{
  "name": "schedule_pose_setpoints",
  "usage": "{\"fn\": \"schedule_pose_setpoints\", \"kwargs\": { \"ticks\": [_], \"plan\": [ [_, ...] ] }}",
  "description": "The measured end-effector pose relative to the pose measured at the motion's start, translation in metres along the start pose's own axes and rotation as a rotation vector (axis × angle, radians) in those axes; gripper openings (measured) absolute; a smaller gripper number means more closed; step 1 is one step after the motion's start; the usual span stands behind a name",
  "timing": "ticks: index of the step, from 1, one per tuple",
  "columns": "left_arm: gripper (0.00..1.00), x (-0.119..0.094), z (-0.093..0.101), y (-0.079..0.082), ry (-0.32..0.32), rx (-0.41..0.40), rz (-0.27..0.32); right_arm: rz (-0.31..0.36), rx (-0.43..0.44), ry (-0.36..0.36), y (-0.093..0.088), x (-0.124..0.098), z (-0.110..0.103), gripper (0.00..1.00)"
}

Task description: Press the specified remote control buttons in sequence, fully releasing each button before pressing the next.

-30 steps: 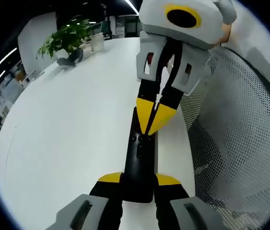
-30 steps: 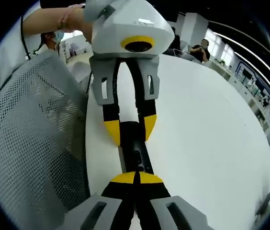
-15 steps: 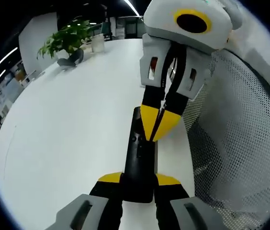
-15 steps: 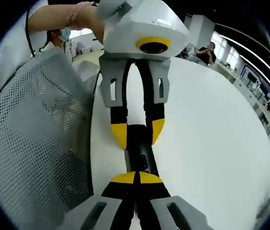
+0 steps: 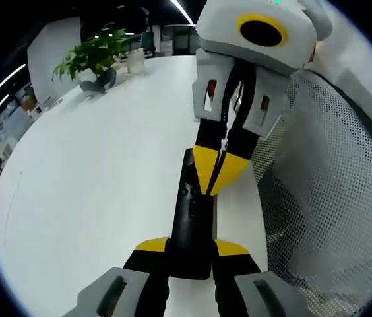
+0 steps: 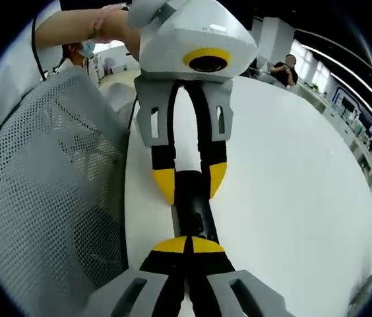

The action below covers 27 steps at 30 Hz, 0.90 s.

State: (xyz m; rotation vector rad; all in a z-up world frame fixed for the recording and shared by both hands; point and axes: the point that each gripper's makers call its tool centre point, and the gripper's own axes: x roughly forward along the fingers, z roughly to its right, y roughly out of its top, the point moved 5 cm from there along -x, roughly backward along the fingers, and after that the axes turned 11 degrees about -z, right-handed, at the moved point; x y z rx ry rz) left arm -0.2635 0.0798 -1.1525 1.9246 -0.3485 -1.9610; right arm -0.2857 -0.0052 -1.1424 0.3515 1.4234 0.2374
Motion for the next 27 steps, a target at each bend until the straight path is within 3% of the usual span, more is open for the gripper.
{"fn": "schedule_pose_setpoints", "kwargs": {
  "ticks": [6,9,14,17,22,27],
  "plan": [
    [0.23,0.001,0.001,0.001,0.007,0.019,-0.018,-0.065,-0.091,-0.036,0.003,0.003,-0.004,0.00],
    [0.23,0.001,0.001,0.001,0.007,0.018,-0.020,-0.060,-0.094,-0.055,0.001,0.003,-0.005,0.00],
    [0.23,0.001,0.001,0.001,0.006,0.019,-0.020,0.002,0.042,-0.006,0.000,0.001,-0.001,0.00],
    [0.23,0.001,0.001,0.001,0.005,0.015,-0.017,-0.002,0.080,0.020,-0.001,-0.001,0.002,0.00],
    [0.23,0.001,0.001,0.000,0.007,0.009,-0.008,-0.023,0.063,-0.015,-0.003,-0.002,0.011,0.00],
    [0.23,0.001,0.001,0.000,0.007,0.008,-0.007,-0.029,0.046,0.001,-0.001,0.001,0.013,0.00]
  ]
}}
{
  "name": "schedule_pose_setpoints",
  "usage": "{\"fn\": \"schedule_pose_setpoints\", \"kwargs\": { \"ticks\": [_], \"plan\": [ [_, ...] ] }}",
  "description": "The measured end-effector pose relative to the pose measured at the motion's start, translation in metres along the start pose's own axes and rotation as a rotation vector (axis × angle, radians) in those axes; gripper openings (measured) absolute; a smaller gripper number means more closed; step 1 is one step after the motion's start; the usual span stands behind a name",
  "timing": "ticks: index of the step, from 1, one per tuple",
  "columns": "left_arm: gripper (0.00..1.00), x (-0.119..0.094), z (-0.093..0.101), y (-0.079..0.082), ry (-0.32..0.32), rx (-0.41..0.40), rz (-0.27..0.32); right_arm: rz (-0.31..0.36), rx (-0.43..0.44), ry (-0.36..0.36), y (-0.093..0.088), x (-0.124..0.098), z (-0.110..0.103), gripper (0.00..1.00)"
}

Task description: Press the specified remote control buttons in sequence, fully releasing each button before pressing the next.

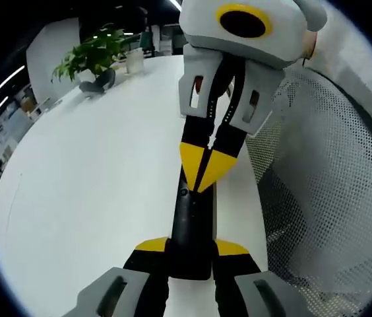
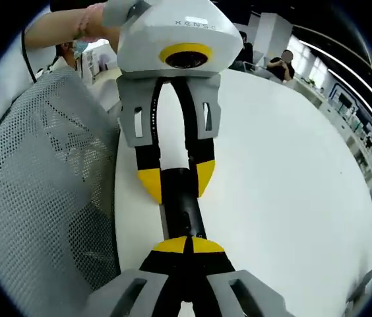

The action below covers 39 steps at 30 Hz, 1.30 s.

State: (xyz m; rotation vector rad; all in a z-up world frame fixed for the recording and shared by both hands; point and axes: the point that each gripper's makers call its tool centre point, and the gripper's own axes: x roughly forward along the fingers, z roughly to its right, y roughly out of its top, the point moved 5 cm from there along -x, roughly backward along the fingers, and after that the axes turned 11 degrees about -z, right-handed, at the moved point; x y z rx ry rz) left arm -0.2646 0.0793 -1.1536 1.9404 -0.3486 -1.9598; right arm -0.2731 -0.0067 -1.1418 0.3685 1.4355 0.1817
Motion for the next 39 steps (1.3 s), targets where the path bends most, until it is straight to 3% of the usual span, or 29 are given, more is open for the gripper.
{"fn": "schedule_pose_setpoints", "kwargs": {
  "ticks": [4,9,12,16,21,25,26,34,39],
  "plan": [
    [0.22,0.000,-0.001,0.000,-0.005,0.005,-0.004,-0.014,-0.005,0.003,0.001,0.001,0.002,0.00],
    [0.22,0.000,-0.001,0.001,-0.003,0.012,-0.011,-0.034,-0.080,-0.071,0.005,0.003,-0.001,0.00],
    [0.22,0.000,-0.001,0.000,-0.002,0.009,-0.007,-0.028,-0.068,-0.074,0.005,0.003,-0.001,0.00],
    [0.22,0.000,-0.001,-0.001,0.001,0.003,-0.001,0.012,0.037,-0.024,0.003,0.002,0.002,0.00],
    [0.23,0.000,-0.001,-0.001,0.006,-0.010,0.003,0.018,0.096,0.008,0.002,0.000,0.009,0.00],
    [0.23,-0.001,-0.001,-0.001,0.008,-0.015,0.010,-0.013,0.081,0.004,0.000,0.004,0.014,0.00],
    [0.23,0.000,-0.001,-0.001,0.007,-0.015,0.011,0.007,0.079,0.006,0.002,0.003,0.014,0.00],
    [0.22,0.000,-0.001,-0.001,-0.002,-0.007,0.007,-0.041,0.225,0.174,0.003,0.006,0.024,0.00],
    [0.22,0.000,-0.001,-0.001,-0.001,-0.007,0.009,-0.072,0.224,0.161,0.007,0.009,0.024,0.00]
  ]
}}
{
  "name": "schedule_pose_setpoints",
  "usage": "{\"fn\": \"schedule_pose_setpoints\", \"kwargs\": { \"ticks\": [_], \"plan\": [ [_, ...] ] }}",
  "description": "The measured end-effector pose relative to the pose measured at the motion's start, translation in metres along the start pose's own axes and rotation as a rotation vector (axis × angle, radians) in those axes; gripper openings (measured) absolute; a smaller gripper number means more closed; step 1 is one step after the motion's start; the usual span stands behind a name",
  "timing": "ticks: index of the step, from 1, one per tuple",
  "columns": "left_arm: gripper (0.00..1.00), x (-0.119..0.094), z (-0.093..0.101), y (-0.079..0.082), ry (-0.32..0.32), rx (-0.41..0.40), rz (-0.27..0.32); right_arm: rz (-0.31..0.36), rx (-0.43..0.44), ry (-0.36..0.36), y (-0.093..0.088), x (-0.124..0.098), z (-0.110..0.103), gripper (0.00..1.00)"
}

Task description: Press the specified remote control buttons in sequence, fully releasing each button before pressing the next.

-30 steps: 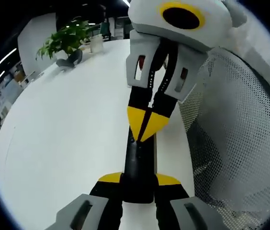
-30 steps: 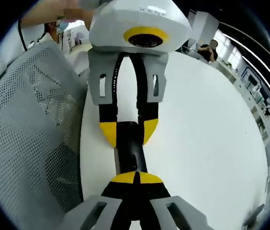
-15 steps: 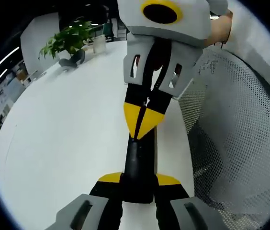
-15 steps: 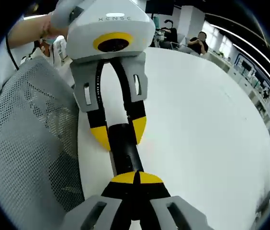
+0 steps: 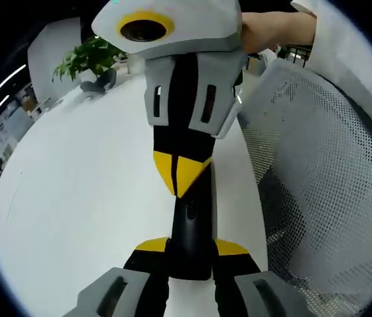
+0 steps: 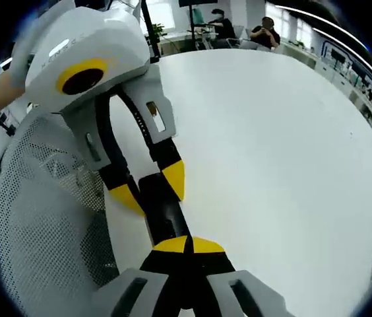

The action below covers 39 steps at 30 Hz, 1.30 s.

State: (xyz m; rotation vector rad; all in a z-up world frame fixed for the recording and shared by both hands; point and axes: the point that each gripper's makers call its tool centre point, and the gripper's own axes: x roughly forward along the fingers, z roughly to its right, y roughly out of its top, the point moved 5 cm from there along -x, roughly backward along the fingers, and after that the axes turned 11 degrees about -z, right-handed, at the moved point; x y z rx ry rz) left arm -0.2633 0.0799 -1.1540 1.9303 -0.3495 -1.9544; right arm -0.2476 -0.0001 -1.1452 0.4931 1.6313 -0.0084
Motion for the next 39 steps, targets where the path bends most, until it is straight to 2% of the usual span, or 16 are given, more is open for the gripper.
{"fn": "schedule_pose_setpoints", "kwargs": {
  "ticks": [3,5,8,10,14,17,18,22,26,32,39],
  "plan": [
    [0.22,0.000,0.000,0.000,0.001,0.000,-0.002,0.007,0.017,-0.006,-0.002,0.000,0.000,0.00],
    [0.22,0.000,0.000,0.000,0.002,0.001,-0.001,0.040,0.049,-0.011,-0.003,0.000,0.001,0.00],
    [0.22,0.000,0.000,0.001,0.004,0.002,-0.001,0.084,-0.021,-0.046,-0.004,0.000,-0.001,0.00],
    [0.22,0.001,0.000,0.001,0.006,0.001,-0.001,0.096,-0.021,-0.053,-0.006,-0.001,-0.003,0.00],
    [0.22,0.001,0.000,0.001,0.009,-0.007,0.003,0.150,-0.017,-0.001,0.000,-0.005,-0.016,0.00],
    [0.22,0.000,0.001,0.001,0.008,-0.010,0.007,0.099,-0.055,-0.011,-0.002,-0.002,-0.021,0.00],
    [0.22,0.000,0.000,0.001,0.008,-0.006,0.008,0.109,-0.086,-0.031,0.000,-0.002,-0.020,0.00],
    [0.22,0.000,0.001,0.001,0.002,-0.012,0.010,0.082,-0.078,-0.034,-0.001,-0.001,-0.023,0.00],
    [0.22,0.000,0.003,0.002,0.002,-0.007,0.008,0.068,-0.121,-0.076,-0.001,-0.001,-0.025,0.00],
    [0.22,0.000,0.003,0.001,-0.001,-0.005,0.009,0.049,-0.119,-0.094,0.001,0.000,-0.023,0.00],
    [0.22,0.000,0.003,0.000,0.005,-0.001,0.001,0.058,-0.120,-0.099,0.001,0.000,-0.024,0.00]
  ]
}}
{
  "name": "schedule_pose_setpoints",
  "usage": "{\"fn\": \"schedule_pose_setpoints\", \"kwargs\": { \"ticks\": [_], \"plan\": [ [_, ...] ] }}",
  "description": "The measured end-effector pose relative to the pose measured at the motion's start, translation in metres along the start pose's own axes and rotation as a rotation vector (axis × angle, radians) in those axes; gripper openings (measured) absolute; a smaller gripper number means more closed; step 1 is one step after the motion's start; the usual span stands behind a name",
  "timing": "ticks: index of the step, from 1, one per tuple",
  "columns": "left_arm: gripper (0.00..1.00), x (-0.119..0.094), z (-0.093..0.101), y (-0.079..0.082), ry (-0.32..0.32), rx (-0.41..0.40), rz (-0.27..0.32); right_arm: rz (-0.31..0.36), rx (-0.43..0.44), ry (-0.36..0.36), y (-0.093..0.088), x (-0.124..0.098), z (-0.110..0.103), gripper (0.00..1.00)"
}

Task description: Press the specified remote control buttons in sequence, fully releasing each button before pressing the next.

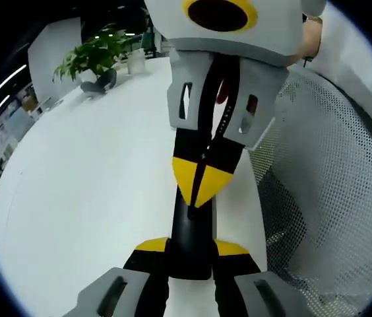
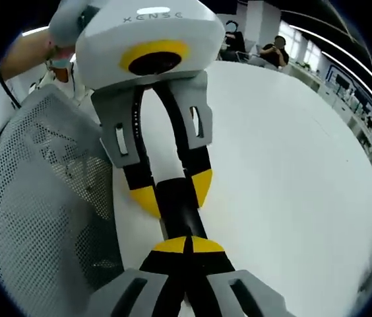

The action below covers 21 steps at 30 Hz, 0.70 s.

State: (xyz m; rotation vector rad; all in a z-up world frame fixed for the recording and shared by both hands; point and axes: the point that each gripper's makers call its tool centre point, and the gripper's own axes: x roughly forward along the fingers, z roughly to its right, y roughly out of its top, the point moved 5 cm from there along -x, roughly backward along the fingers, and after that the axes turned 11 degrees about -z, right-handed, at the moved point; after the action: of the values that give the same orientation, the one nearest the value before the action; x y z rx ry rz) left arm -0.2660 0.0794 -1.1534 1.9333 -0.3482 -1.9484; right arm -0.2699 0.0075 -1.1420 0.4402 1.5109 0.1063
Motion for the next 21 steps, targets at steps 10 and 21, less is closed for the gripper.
{"fn": "schedule_pose_setpoints", "kwargs": {
  "ticks": [10,21],
  "plan": [
    [0.22,0.0001,-0.0006,-0.0005,0.000,-0.003,0.005,0.021,-0.177,-0.029,0.0023,0.0004,-0.0022,0.00],
    [0.22,0.0008,-0.0008,-0.0005,0.004,-0.009,0.015,-0.059,-0.305,-0.075,0.0075,0.0040,-0.0041,0.00]
  ]
}}
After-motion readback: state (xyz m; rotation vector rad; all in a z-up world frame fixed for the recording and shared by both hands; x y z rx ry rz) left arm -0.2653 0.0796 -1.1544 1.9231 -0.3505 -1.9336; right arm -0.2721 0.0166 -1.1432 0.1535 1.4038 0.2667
